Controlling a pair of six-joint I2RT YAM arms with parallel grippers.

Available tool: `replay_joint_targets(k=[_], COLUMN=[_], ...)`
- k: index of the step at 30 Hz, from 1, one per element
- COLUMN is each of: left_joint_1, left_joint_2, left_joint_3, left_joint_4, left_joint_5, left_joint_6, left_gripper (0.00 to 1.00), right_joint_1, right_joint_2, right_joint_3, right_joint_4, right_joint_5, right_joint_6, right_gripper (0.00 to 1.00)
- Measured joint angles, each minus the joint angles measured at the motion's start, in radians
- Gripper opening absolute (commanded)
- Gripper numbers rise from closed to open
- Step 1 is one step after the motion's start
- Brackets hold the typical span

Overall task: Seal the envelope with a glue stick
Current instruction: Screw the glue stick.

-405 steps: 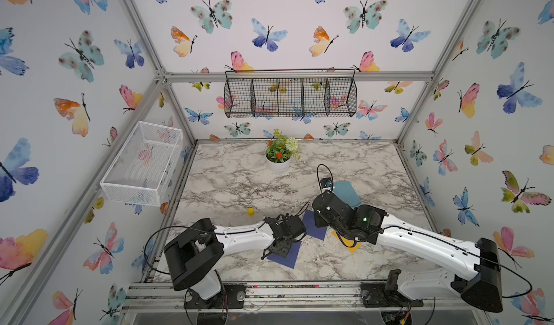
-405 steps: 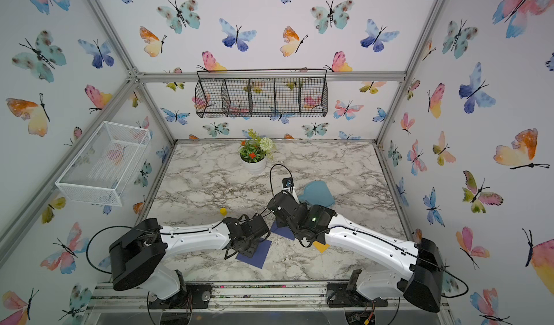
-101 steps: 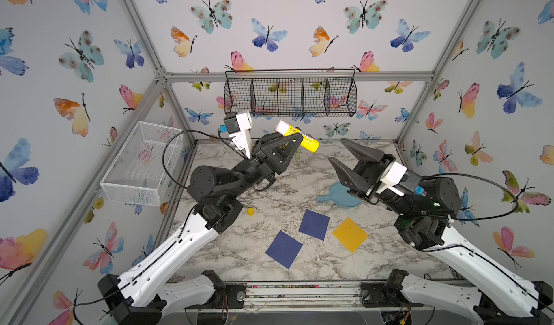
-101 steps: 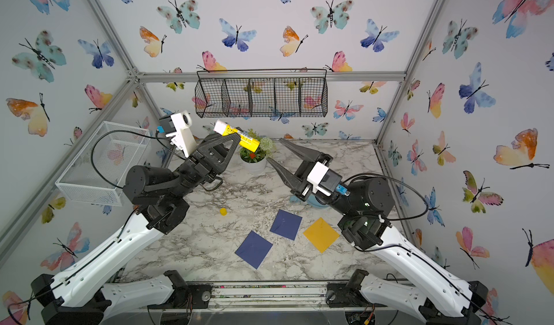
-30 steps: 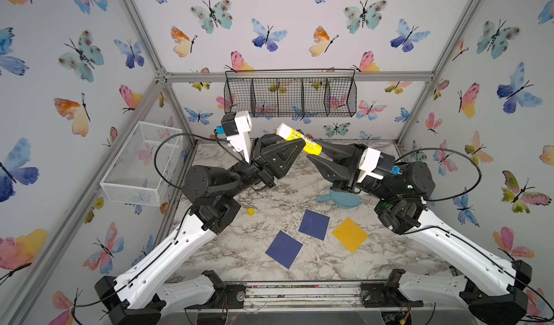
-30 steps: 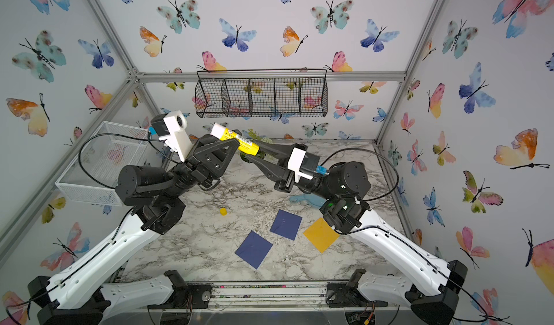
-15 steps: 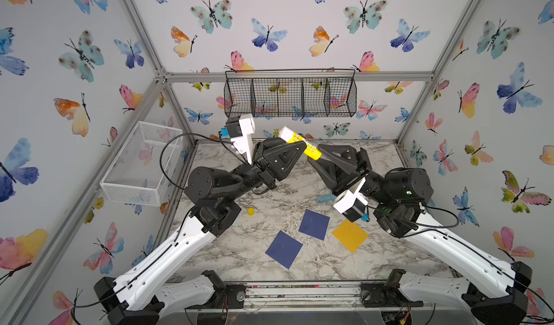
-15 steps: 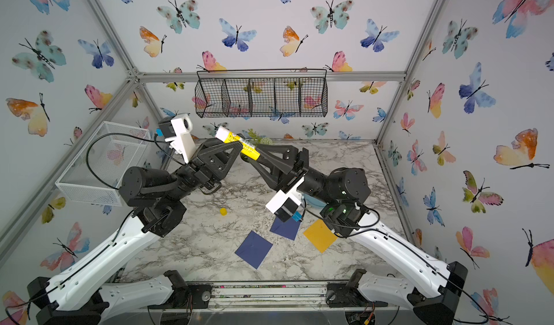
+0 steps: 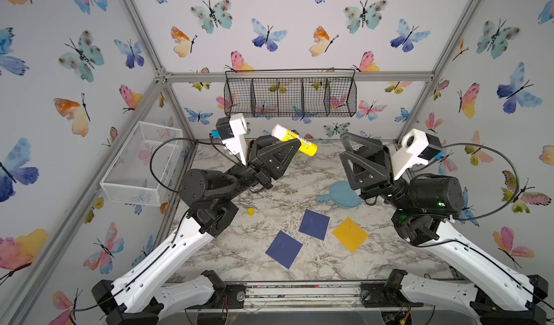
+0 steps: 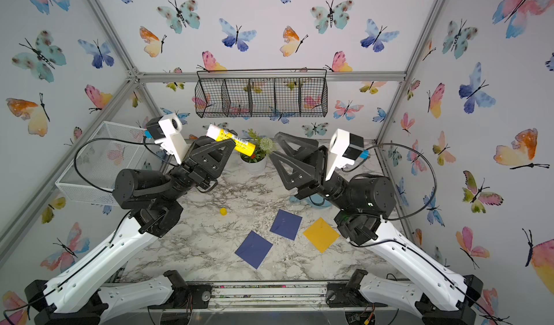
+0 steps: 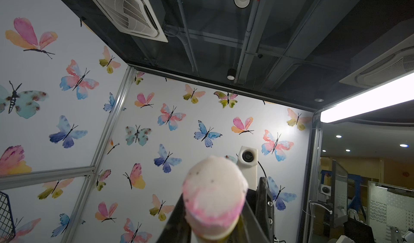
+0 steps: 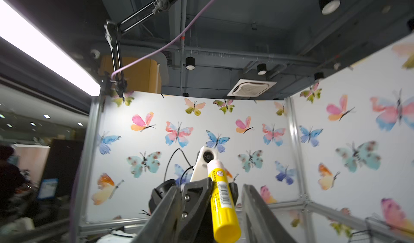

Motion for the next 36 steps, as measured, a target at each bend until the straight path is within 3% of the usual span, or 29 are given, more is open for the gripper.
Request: replay_joint_targets(k=[3,6,13,19,27,30,33,36], left_joint_1=[0.0,0.0,0.0,0.0,0.005,0.005,0.006,0.006], left_joint_2=[-0.003,-0.006,-0.006,-0.006,-0.006,-0.006,-0.006,-0.006], left_joint_3=[0.0,0.0,0.0,0.0,0.0,0.0,0.0,0.0], left_joint_4=[0.022,0.029,0.029,0.028,0.029,0.028,0.029,0.03], left_joint_5=[0.007,0.008,0.007,0.007,0.006,0.006,0.004,-0.001], left_joint_6=[0.011,0.023,0.035,0.038,0.047,0.049,0.05,0.048], left_gripper=[0.0,0.0,0.0,0.0,0.0,0.0,0.0,0.0], right_joint_1=[0.0,0.0,0.0,0.0,0.0,0.0,0.0,0.0], right_joint_2=[0.051,0.079,0.097,0.158,0.172,0.173,0.173,0.168], right_joint_3=[-0.013,-0.029,-0.003,0.05,0.061,0.062,0.07,0.089], right_joint_4=[0.052,0.066,0.066,0.07,0.087,0.086,0.069,0.024], right_joint_5=[-0.022,-0.035,-0.06,-0.103,-0.13,-0.133,-0.132,-0.128], right_joint_6=[0.217,0.334,0.437,0.484,0.512,0.508,0.46,0.328], right_gripper=[0.52,0.52,0.46,0.42,0.2,0.16,0.14,0.11])
